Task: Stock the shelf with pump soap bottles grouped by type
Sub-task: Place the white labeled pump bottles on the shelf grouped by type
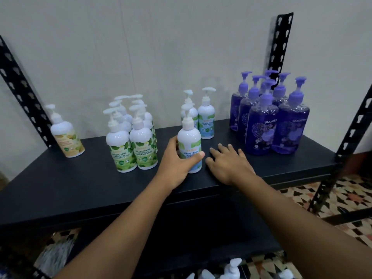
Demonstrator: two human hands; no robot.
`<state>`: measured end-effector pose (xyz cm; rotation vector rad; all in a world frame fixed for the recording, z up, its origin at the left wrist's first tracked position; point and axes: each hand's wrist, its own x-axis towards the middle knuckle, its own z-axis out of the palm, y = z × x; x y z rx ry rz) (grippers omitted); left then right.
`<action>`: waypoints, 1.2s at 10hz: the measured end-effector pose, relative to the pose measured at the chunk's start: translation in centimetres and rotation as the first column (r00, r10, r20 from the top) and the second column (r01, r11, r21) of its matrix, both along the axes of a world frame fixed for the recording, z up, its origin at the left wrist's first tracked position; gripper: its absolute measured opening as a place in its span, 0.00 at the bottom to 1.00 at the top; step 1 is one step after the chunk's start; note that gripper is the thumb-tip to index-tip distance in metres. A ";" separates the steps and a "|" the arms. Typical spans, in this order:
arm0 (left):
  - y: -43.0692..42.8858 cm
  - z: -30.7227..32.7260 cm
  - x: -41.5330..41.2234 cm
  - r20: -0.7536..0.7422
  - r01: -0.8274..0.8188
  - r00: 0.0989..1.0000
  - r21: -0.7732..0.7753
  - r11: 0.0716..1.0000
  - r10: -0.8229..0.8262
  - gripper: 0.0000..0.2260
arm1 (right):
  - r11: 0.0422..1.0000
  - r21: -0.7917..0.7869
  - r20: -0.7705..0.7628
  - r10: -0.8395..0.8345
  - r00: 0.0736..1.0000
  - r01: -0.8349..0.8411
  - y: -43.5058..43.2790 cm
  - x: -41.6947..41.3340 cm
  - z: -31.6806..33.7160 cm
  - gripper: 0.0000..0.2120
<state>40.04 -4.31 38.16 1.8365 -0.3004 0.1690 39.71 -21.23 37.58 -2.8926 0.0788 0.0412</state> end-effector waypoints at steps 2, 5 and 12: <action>0.9 -1.2 0.3 -0.022 -0.043 0.999 0.176 0.983 0.047 0.35 | 1.000 -0.006 -0.006 0.004 1.000 -0.004 0.0 0.1 0.0 0.28; -0.2 -1.0 2.8 0.011 -0.157 0.987 0.237 0.959 0.159 0.29 | 1.000 -0.019 0.007 0.003 1.000 -0.003 -0.1 -0.1 -0.1 0.28; -1.9 -0.7 6.7 0.022 -0.219 0.974 0.329 0.919 0.224 0.31 | 1.000 0.009 0.007 0.002 1.000 -0.002 0.0 -0.1 -0.1 0.29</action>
